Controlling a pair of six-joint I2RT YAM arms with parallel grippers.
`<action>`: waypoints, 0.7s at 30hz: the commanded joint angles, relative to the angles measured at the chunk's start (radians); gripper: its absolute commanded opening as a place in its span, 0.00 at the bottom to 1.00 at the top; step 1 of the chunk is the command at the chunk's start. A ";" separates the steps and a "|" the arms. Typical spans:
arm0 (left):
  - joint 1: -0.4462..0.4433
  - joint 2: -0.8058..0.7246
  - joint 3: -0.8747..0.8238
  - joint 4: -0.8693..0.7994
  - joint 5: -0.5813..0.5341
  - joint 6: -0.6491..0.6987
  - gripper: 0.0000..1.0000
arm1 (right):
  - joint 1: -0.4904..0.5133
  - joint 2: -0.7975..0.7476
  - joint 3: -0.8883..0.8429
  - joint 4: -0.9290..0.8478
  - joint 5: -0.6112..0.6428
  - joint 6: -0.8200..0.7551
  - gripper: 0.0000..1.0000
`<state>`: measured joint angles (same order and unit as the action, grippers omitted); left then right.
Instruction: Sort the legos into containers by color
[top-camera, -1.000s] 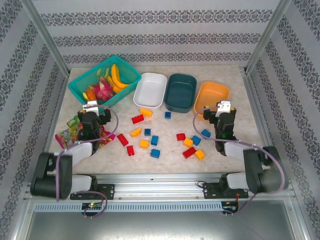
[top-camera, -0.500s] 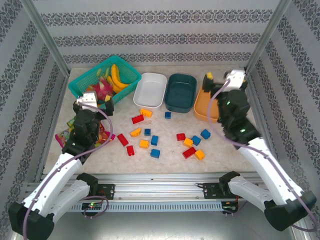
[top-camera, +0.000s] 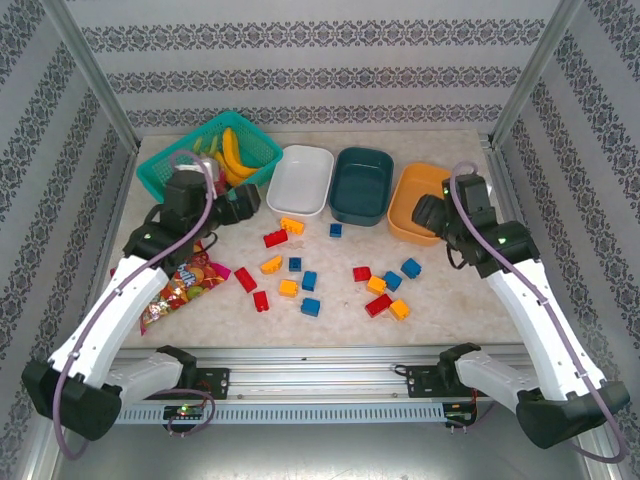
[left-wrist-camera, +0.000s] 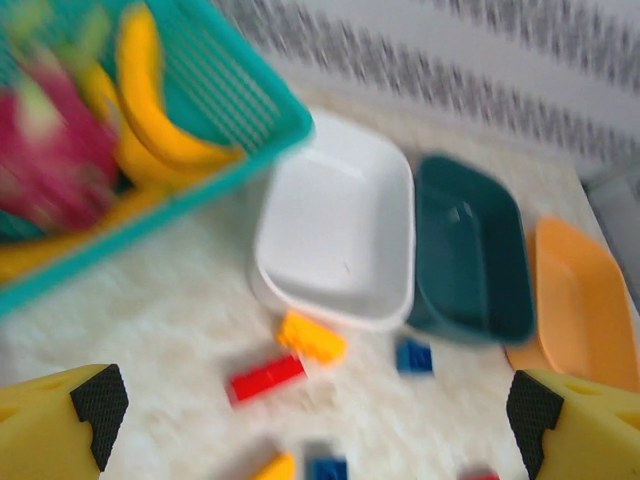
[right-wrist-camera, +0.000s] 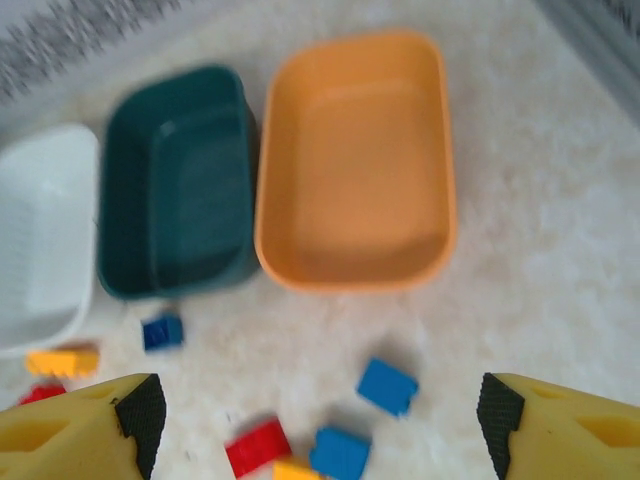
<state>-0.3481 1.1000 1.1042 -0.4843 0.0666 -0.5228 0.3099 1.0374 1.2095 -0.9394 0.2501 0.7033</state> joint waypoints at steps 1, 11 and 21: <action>-0.103 0.010 -0.024 -0.037 0.157 -0.044 1.00 | 0.012 0.002 -0.114 -0.111 -0.049 0.140 0.83; -0.356 0.080 -0.098 0.160 0.134 -0.044 1.00 | -0.078 0.168 -0.414 0.283 -0.249 0.226 0.83; -0.413 0.131 -0.077 0.183 0.108 -0.052 1.00 | -0.094 0.396 -0.393 0.388 -0.277 0.249 0.76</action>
<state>-0.7460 1.2327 1.0080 -0.3500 0.1940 -0.5625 0.2245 1.3987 0.7921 -0.5804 -0.0109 0.9211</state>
